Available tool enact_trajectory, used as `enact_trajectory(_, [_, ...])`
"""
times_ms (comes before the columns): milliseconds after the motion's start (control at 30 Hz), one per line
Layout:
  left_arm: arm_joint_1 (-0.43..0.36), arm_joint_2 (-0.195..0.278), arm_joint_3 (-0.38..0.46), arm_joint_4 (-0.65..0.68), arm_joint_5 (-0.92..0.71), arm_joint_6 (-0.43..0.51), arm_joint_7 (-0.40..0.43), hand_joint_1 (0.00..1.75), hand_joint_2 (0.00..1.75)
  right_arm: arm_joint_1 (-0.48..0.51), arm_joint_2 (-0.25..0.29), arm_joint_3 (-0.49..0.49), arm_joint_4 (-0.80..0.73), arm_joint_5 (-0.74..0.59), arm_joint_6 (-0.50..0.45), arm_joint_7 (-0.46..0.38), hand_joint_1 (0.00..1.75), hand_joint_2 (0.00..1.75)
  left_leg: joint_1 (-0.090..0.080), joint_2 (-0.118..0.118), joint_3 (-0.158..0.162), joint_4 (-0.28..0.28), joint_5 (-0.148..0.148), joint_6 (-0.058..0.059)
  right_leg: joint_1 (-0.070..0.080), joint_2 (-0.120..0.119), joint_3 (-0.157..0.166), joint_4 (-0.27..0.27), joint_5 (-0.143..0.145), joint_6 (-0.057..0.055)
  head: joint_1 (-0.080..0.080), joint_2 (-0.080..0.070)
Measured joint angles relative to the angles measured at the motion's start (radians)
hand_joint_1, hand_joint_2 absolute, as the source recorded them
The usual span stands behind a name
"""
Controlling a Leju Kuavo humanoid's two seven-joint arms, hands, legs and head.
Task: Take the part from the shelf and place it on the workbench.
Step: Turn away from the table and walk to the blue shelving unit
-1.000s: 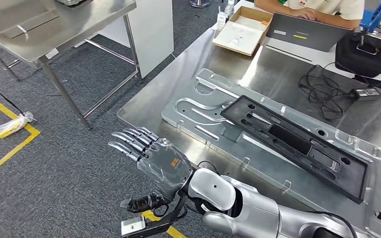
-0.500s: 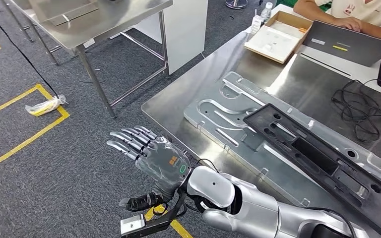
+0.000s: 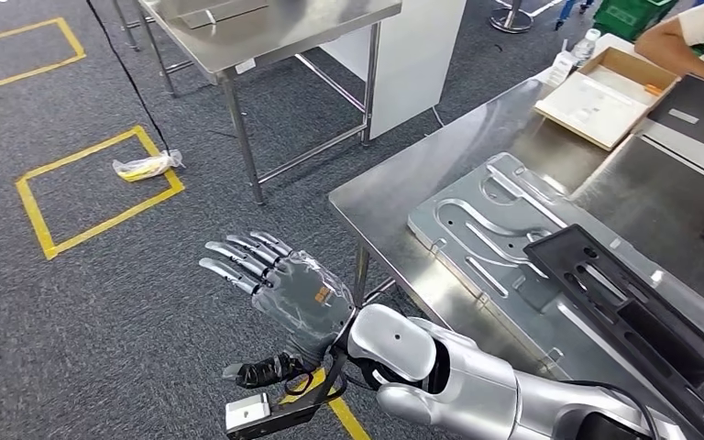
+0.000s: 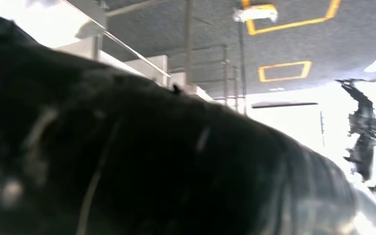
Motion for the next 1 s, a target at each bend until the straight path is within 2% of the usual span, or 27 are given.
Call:
enact_trajectory(33, [-0.001,-0.001,0.0,0.001,0.0,0.0,-0.001,0.0,0.0,-0.002,0.0,0.0,0.0,0.0,0.0,0.0,0.0,0.0,0.003,-0.01,-0.003,0.0,0.001,-0.003,0.002,0.015,0.013,-0.033,0.009,-0.007,-0.001,0.0])
enact_trajectory(67, [-0.001,-0.002,0.0,0.002,-0.001,0.0,-0.001,0.0,0.0,-0.003,-0.001,0.0,-0.001,0.0,0.0,0.0,0.0,0.0,0.006,-0.02,-0.007,-0.001,0.003,-0.008,0.003,0.019,0.017,-0.044,0.006,-0.01,-0.001,0.0])
enact_trajectory(100, [0.0,-0.001,0.0,0.002,-0.001,0.0,-0.002,0.0,0.0,-0.006,-0.001,0.0,-0.002,0.0,0.0,0.0,0.0,0.0,0.009,-0.032,-0.009,-0.004,0.005,-0.014,0.006,0.01,0.021,-0.054,0.007,-0.01,-0.001,0.0])
enact_trajectory(133, [0.001,-0.001,0.0,0.002,-0.002,0.001,-0.002,0.0,0.0,-0.008,0.0,0.0,-0.004,0.0,0.0,0.0,0.0,0.0,0.01,-0.034,-0.01,-0.004,0.006,-0.019,0.003,-0.003,0.028,-0.064,0.009,-0.01,-0.001,0.0])
enact_trajectory(167, [0.003,-0.001,0.0,0.002,-0.002,0.002,-0.002,0.0,0.0,-0.01,0.0,0.0,-0.005,0.0,0.0,0.0,0.0,0.0,0.008,-0.02,-0.012,0.002,0.001,-0.024,0.0,-0.015,0.037,-0.077,0.013,-0.01,-0.001,0.0])
enact_trajectory(200, [0.003,0.0,0.0,0.002,-0.003,0.002,-0.002,0.0,0.0,-0.011,0.0,0.0,-0.006,0.0,-0.001,0.0,0.0,0.0,0.006,0.005,-0.02,0.022,-0.013,-0.029,-0.003,-0.029,0.047,-0.091,0.017,-0.011,-0.002,0.0])
enact_trajectory(267, [0.0,0.0,0.0,0.003,-0.005,0.004,-0.002,0.0,0.0,-0.011,0.0,0.001,-0.007,0.001,0.0,0.0,0.0,0.0,0.008,0.063,-0.067,0.118,-0.064,-0.04,-0.004,-0.058,0.059,-0.104,0.019,-0.013,-0.005,0.0])
enact_trajectory(300, [-0.001,0.0,-0.001,0.003,-0.006,0.005,-0.001,0.0,0.0,-0.011,0.0,0.002,-0.007,0.001,0.0,0.0,0.0,0.0,0.012,0.077,-0.098,0.177,-0.09,-0.046,-0.003,-0.075,0.06,-0.103,0.018,-0.014,-0.006,0.0])
enact_trajectory(333, [-0.001,0.0,-0.001,0.003,-0.008,0.006,0.0,0.0,0.0,-0.011,0.0,0.003,-0.007,0.001,0.0,0.0,0.0,0.0,0.016,0.084,-0.122,0.222,-0.104,-0.052,-0.003,-0.09,0.06,-0.101,0.015,-0.013,-0.006,0.0])
enact_trajectory(367, [-0.001,0.001,-0.002,0.003,-0.01,0.007,0.0,0.0,0.0,-0.01,-0.001,0.004,-0.007,0.001,0.0,0.0,0.0,0.0,0.02,0.089,-0.13,0.237,-0.1,-0.056,-0.003,-0.104,0.059,-0.098,0.012,-0.01,-0.006,0.0])
enact_trajectory(400, [0.001,0.002,-0.002,0.003,-0.011,0.009,0.001,0.0,0.0,-0.01,-0.001,0.005,-0.007,0.001,0.001,0.0,0.0,0.0,0.023,0.095,-0.116,0.211,-0.077,-0.06,-0.005,-0.117,0.059,-0.093,0.008,-0.007,-0.006,0.0])
enact_trajectory(433, [0.002,0.003,-0.003,0.003,-0.012,0.009,0.002,0.0,0.0,-0.011,-0.001,0.005,-0.008,0.001,0.001,0.0,0.0,0.0,0.026,0.106,-0.085,0.153,-0.044,-0.063,-0.007,-0.128,0.059,-0.087,0.003,-0.002,-0.006,0.0])
enact_trajectory(500, [0.002,0.004,-0.003,0.003,-0.012,0.01,0.002,0.0,0.0,-0.011,-0.001,0.005,-0.008,0.001,0.001,0.0,0.0,0.0,0.023,0.141,-0.026,0.039,-0.004,-0.061,-0.007,-0.148,0.059,-0.072,-0.009,0.01,-0.006,0.0])
enact_trajectory(567, [0.0,0.004,-0.004,0.003,-0.012,0.01,0.002,0.0,0.0,-0.012,-0.001,0.006,-0.009,0.001,0.002,0.0,0.0,0.0,0.016,0.156,-0.011,0.007,-0.003,-0.047,-0.002,-0.162,0.059,-0.065,-0.016,0.023,-0.005,0.0])
enact_trajectory(633, [0.001,0.004,-0.006,0.003,-0.016,0.014,0.003,0.0,0.0,-0.014,-0.001,0.006,-0.011,0.001,0.003,0.0,0.0,0.0,0.014,0.138,-0.015,0.009,0.0,-0.03,-0.001,-0.177,0.063,-0.067,-0.019,0.034,-0.005,0.0])
enact_trajectory(667, [0.002,0.004,-0.006,0.003,-0.019,0.018,0.004,0.0,0.0,-0.014,-0.001,0.006,-0.011,0.001,0.003,0.0,0.0,0.0,0.015,0.129,-0.015,0.006,0.002,-0.023,-0.003,-0.172,0.065,-0.063,-0.024,0.039,-0.005,0.0])
enact_trajectory(733, [0.002,0.004,-0.01,0.003,-0.029,0.029,0.006,0.0,0.0,-0.016,-0.001,0.006,-0.012,0.001,0.004,0.0,0.0,0.0,0.017,0.11,-0.016,0.002,0.007,-0.011,-0.009,-0.127,0.045,-0.011,-0.066,0.046,-0.004,0.0])
enact_trajectory(767, [0.003,0.004,-0.013,0.003,-0.034,0.035,0.007,0.0,0.0,-0.015,-0.002,0.006,-0.012,0.0,0.005,0.0,0.0,0.0,0.016,0.1,-0.017,0.001,0.009,-0.006,-0.011,-0.098,0.02,0.046,-0.1,0.047,-0.004,0.0])
enact_trajectory(800, [0.002,0.004,-0.017,0.003,-0.039,0.04,0.008,0.0,0.0,-0.014,-0.003,0.006,-0.013,0.0,0.005,0.0,0.0,0.0,0.014,0.089,-0.019,0.001,0.01,-0.003,-0.01,-0.078,-0.015,0.117,-0.135,0.046,-0.004,0.0])
enact_trajectory(833, [0.002,0.005,-0.02,0.003,-0.042,0.043,0.008,0.0,0.0,-0.013,-0.004,0.006,-0.013,0.0,0.006,0.0,0.0,0.0,0.011,0.077,-0.021,0.001,0.012,0.0,-0.009,-0.069,-0.047,0.182,-0.16,0.044,-0.004,0.0])
enact_trajectory(867, [0.003,0.005,-0.022,0.003,-0.044,0.045,0.008,0.0,0.0,-0.011,-0.004,0.006,-0.013,0.0,0.007,0.0,0.0,0.0,0.007,0.063,-0.022,0.001,0.012,0.002,-0.008,-0.066,-0.069,0.221,-0.166,0.04,-0.004,0.0])
enact_trajectory(900, [0.003,0.005,-0.023,0.003,-0.046,0.046,0.008,0.0,0.0,-0.011,-0.005,0.007,-0.013,0.0,0.008,0.0,0.0,0.0,0.003,0.049,-0.022,0.002,0.013,0.003,-0.006,-0.063,-0.072,0.22,-0.149,0.034,-0.004,0.0])
enact_trajectory(933, [0.003,0.005,-0.024,0.003,-0.047,0.047,0.008,0.0,0.0,-0.011,-0.005,0.007,-0.013,0.0,0.01,0.0,0.0,0.0,0.001,0.035,-0.02,0.002,0.014,0.004,-0.003,-0.058,-0.055,0.178,-0.115,0.026,-0.004,0.0])
enact_trajectory(967, [0.003,0.005,-0.024,0.003,-0.047,0.047,0.008,0.0,0.0,-0.011,-0.005,0.007,-0.013,0.0,0.011,0.0,0.0,0.0,-0.002,0.021,-0.017,0.002,0.014,0.004,0.002,-0.048,-0.025,0.112,-0.073,0.016,-0.004,0.0])
enact_trajectory(1000, [0.003,0.005,-0.025,0.003,-0.048,0.047,0.007,0.0,0.0,-0.013,-0.005,0.007,-0.013,0.0,0.011,-0.001,0.0,0.0,-0.002,0.009,-0.016,0.002,0.014,0.003,0.004,-0.023,0.007,0.044,-0.042,0.005,-0.005,0.0])
